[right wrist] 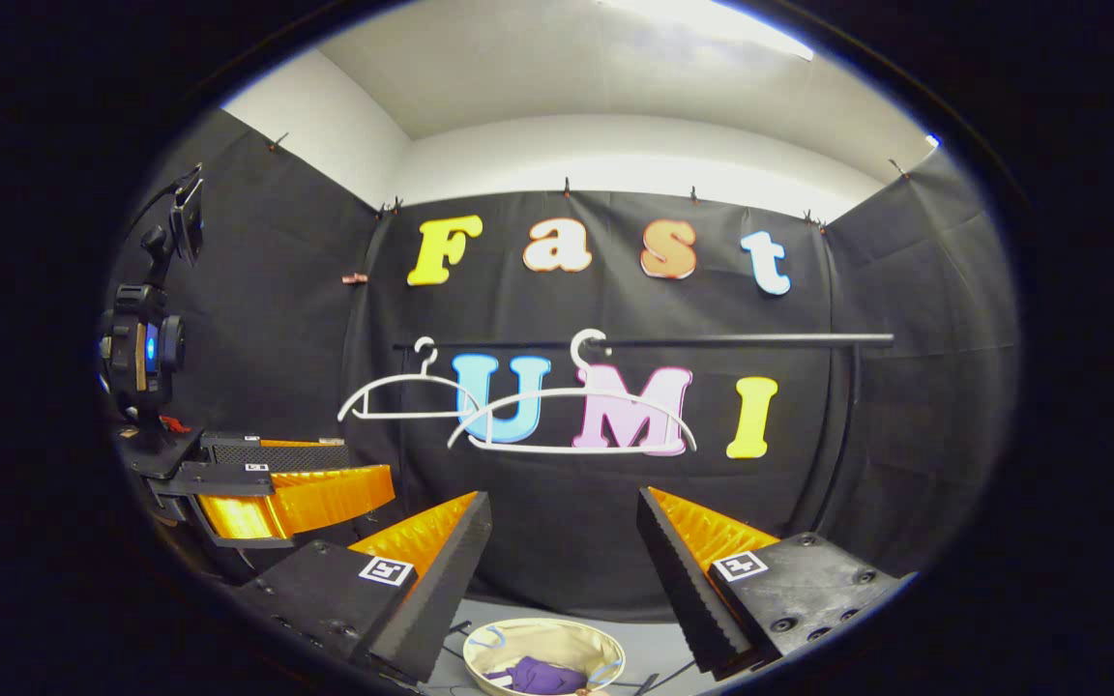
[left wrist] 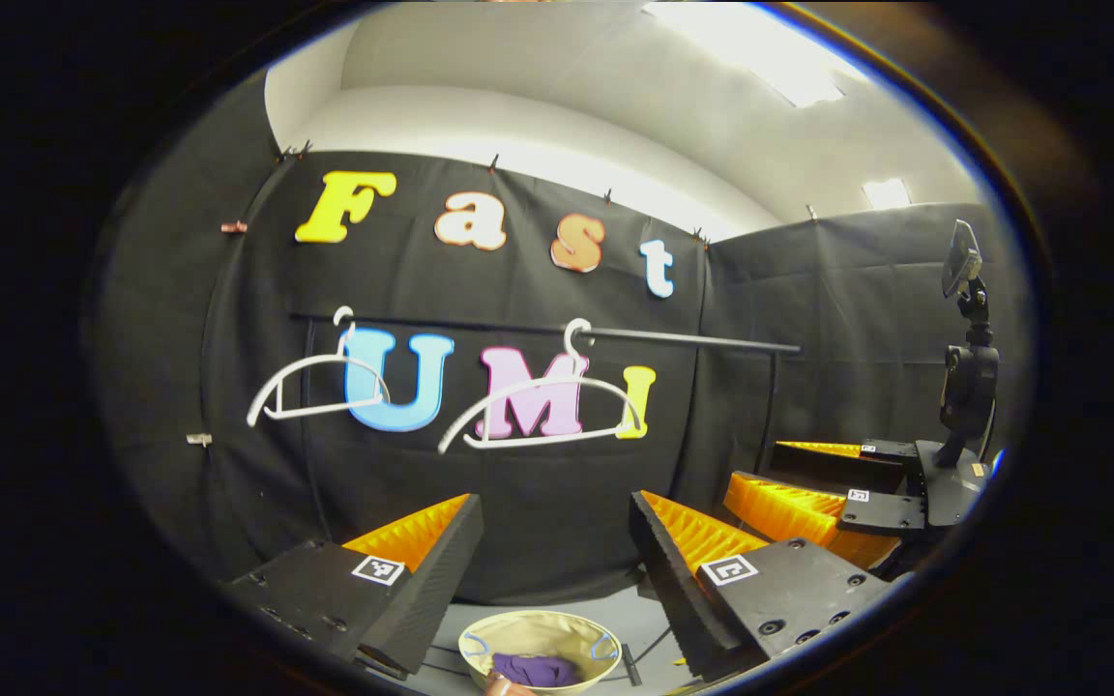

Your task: Grasp the clothes on the hanger with both hands and then place them into the laundry hamper below.

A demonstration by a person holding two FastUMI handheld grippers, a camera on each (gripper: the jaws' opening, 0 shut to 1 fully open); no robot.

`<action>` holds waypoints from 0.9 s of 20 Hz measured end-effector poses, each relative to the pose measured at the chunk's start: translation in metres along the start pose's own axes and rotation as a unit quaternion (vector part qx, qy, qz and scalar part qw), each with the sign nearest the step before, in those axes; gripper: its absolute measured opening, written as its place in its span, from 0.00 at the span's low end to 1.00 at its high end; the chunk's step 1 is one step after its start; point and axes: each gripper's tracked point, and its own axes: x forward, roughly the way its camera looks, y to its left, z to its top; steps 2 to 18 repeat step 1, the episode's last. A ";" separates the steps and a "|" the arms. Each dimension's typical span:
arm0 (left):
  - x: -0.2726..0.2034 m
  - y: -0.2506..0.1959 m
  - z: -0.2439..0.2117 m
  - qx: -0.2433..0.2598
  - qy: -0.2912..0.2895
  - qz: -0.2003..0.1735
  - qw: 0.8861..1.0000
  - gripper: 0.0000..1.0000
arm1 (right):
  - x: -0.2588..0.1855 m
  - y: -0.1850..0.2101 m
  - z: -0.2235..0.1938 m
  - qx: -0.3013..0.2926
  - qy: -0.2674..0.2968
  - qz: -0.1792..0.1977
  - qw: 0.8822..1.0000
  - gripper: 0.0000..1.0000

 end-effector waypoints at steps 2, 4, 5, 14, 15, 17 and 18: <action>-0.010 -0.002 0.012 0.000 -0.018 -0.005 1.000 0.92 | -0.007 0.000 0.011 0.001 -0.016 -0.007 1.000 1.00; -0.010 -0.002 0.012 0.000 -0.018 -0.005 1.000 0.92 | -0.007 0.000 0.011 0.001 -0.016 -0.007 1.000 1.00; -0.010 -0.002 0.012 0.000 -0.018 -0.005 1.000 0.92 | -0.007 0.000 0.011 0.001 -0.016 -0.007 1.000 1.00; -0.010 -0.002 0.012 0.000 -0.018 -0.005 1.000 0.92 | -0.007 0.000 0.011 0.001 -0.016 -0.007 1.000 1.00; -0.010 -0.002 0.012 0.000 -0.018 -0.005 1.000 0.92 | -0.007 0.000 0.011 0.001 -0.016 -0.007 1.000 1.00; -0.010 -0.002 0.012 0.000 -0.018 -0.005 1.000 0.92 | -0.007 0.000 0.011 0.001 -0.016 -0.007 1.000 1.00; -0.010 -0.002 0.012 0.000 -0.018 -0.005 1.000 0.92 | -0.007 0.000 0.011 0.001 -0.016 -0.007 1.000 1.00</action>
